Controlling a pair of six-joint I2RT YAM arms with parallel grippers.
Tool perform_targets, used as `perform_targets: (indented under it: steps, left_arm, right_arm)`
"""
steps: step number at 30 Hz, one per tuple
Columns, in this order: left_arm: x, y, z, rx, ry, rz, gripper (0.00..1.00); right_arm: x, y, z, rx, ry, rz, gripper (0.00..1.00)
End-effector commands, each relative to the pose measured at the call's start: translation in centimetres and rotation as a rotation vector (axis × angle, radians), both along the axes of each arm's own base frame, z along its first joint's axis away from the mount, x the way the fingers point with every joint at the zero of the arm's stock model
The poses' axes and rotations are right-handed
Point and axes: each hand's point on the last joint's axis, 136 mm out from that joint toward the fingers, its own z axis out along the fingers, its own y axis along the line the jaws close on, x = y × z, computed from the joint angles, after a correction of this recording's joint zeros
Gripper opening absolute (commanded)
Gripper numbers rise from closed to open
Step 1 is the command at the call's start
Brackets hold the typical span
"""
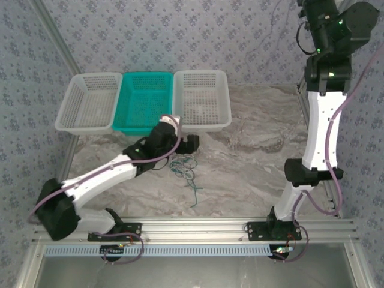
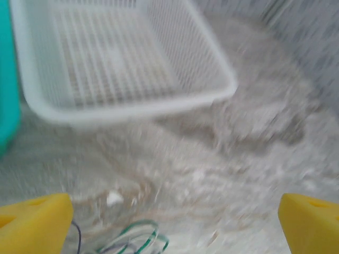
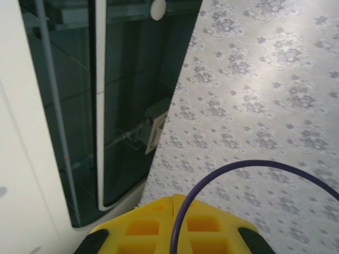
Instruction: Untangle the cables
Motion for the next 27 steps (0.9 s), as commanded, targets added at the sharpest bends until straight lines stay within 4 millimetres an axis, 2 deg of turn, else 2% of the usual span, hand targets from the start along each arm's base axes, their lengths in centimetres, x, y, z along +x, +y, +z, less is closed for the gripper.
perform_targets:
  steps: [1, 3, 6, 10, 14, 16, 18, 21, 22, 24, 27]
  left_arm:
    - [0.0, 3.0, 3.1, 0.055, -0.062, 0.06, 0.99]
    - [-0.4, 4.3, 4.4, 0.075, -0.083, 0.076, 1.0]
    - [-1.0, 6.4, 6.3, 0.072, -0.123, 0.131, 0.99]
    - [-1.4, 8.6, 7.7, 0.038, -0.158, 0.18, 0.99]
    - [-1.4, 9.8, 7.0, 0.05, -0.134, 0.197, 0.99]
    - [-1.3, 10.1, 6.5, 0.047, -0.119, 0.2, 1.0]
    - [-1.2, 10.0, 6.1, 0.033, -0.108, 0.199, 0.99]
    - [-0.8, 9.9, 5.9, 0.013, -0.105, 0.199, 0.99]
    - [-0.7, 9.8, 5.8, 0.011, -0.104, 0.199, 0.99]
    - [-0.4, 9.7, 5.6, 0.01, -0.099, 0.199, 0.99]
    - [0.0, 9.6, 5.7, 0.007, -0.096, 0.195, 0.99]
  right_arm:
    - [0.4, 1.1, 1.6, 0.077, -0.124, 0.033, 0.0]
    - [1.9, 2.7, 0.7, 0.067, -0.124, 0.048, 0.0]
    - [5.7, 6.7, -3.2, -0.027, -0.028, 0.089, 0.0]
    - [9.8, 13.7, -10.2, -0.302, 0.061, 0.098, 0.0]
    - [13.1, 19.6, -18.5, -0.557, 0.158, 0.106, 0.0]
    - [14.8, 21.0, -22.2, -0.558, 0.236, 0.16, 0.0]
    - [16.5, 21.6, -26.2, -0.554, 0.335, 0.197, 0.0]
    - [18.7, 22.2, -33.4, -0.615, 0.502, 0.215, 0.0]
    - [19.1, 22.4, -35.6, -0.641, 0.545, 0.225, 0.0]
    - [19.6, 22.5, -41.1, -0.683, 0.683, 0.252, 0.0]
    - [19.4, 23.2, -48.0, -0.705, 0.841, 0.349, 0.0]
